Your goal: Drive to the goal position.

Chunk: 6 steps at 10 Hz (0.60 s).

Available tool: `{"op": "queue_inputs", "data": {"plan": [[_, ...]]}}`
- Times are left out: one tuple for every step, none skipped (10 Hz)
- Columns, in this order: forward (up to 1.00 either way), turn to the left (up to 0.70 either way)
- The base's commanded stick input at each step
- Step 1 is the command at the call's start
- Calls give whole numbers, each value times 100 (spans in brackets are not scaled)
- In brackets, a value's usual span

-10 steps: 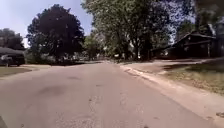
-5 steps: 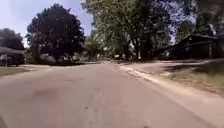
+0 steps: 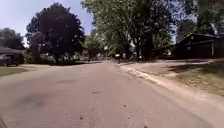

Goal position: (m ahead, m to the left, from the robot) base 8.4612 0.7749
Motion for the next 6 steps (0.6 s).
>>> {"op": "queue_inputs", "data": {"plan": [[50, 0], [50, 0], [50, 0], [50, 0], [50, 0], [50, 0]]}}
